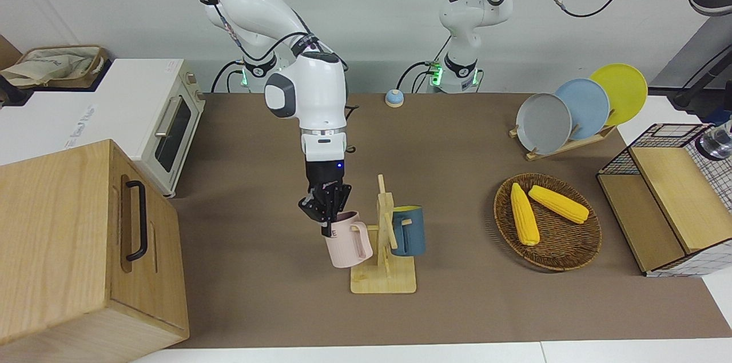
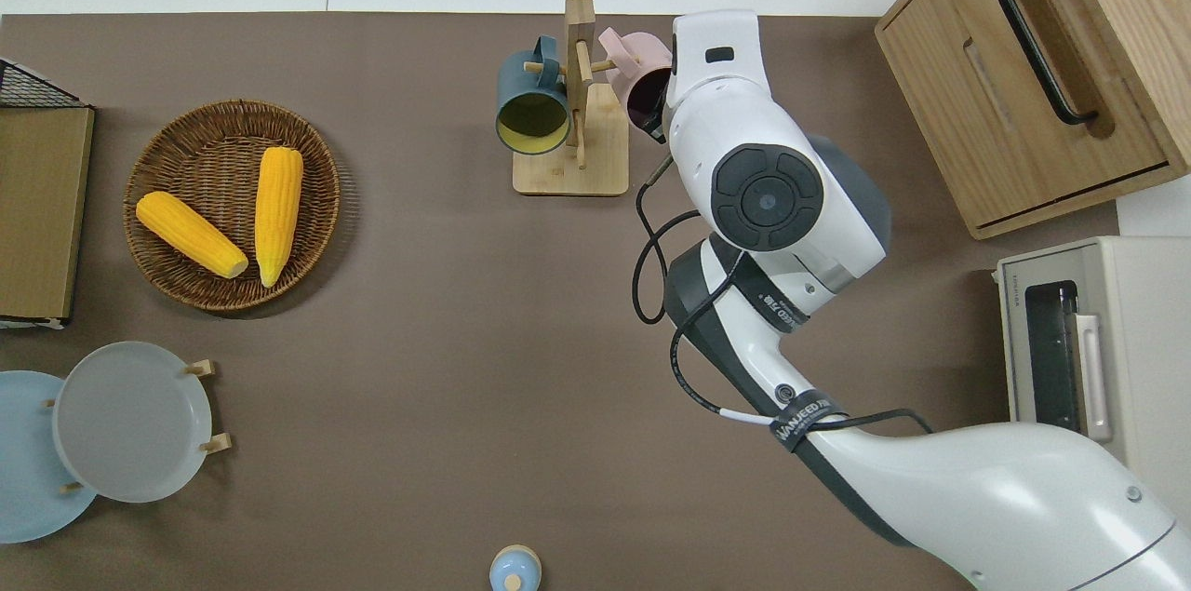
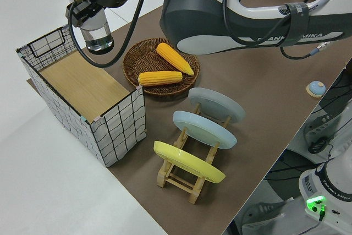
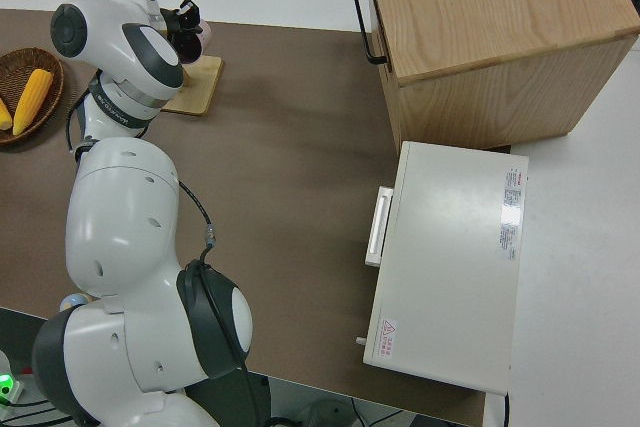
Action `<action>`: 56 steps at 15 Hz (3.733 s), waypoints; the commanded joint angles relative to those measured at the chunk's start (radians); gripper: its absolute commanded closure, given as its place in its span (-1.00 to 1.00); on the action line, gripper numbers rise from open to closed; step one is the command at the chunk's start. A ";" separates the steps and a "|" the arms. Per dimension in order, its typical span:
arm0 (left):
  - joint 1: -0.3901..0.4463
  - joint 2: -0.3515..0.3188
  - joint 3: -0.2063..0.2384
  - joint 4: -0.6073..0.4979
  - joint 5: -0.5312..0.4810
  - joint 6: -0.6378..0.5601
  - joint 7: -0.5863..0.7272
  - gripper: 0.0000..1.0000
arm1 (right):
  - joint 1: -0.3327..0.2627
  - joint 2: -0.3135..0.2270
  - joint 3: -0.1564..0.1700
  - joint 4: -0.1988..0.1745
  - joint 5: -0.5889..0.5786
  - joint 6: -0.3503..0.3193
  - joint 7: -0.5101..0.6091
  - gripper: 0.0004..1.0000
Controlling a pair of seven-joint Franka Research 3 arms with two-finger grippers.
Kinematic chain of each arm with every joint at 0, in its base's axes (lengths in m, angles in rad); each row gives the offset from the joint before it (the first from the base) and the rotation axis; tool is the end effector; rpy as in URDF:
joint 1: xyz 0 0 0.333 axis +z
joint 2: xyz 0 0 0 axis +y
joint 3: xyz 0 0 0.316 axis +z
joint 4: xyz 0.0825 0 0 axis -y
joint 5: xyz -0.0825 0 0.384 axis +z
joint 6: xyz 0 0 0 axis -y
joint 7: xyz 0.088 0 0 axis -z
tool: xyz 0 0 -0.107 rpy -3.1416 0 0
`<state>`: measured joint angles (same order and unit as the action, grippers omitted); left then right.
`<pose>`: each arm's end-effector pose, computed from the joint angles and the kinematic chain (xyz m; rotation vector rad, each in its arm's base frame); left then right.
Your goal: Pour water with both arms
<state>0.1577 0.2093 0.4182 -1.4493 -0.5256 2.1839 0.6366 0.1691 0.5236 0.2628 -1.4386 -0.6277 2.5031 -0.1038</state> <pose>0.5812 0.3180 0.6390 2.9209 0.1354 1.0311 0.6907 0.2770 0.4582 2.4726 1.1414 0.8561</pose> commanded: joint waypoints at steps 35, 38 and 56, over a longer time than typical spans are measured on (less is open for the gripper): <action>-0.107 -0.614 -0.303 -0.747 0.441 0.209 -0.535 1.00 | -0.039 -0.251 -0.074 0.021 0.864 -0.856 0.472 1.00; -0.104 -0.686 -0.351 -0.844 0.441 0.215 -0.558 1.00 | -0.039 -0.258 0.030 0.014 0.865 -0.846 0.648 1.00; -0.113 -0.872 -0.443 -1.100 0.441 0.206 -0.583 1.00 | 0.132 0.009 0.282 -0.112 0.705 -0.210 1.112 1.00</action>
<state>0.0557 -0.6202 -0.0176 -2.5302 -0.1094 2.3704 0.0751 0.3074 0.4943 0.5161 -1.5695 0.1441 2.2650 0.9563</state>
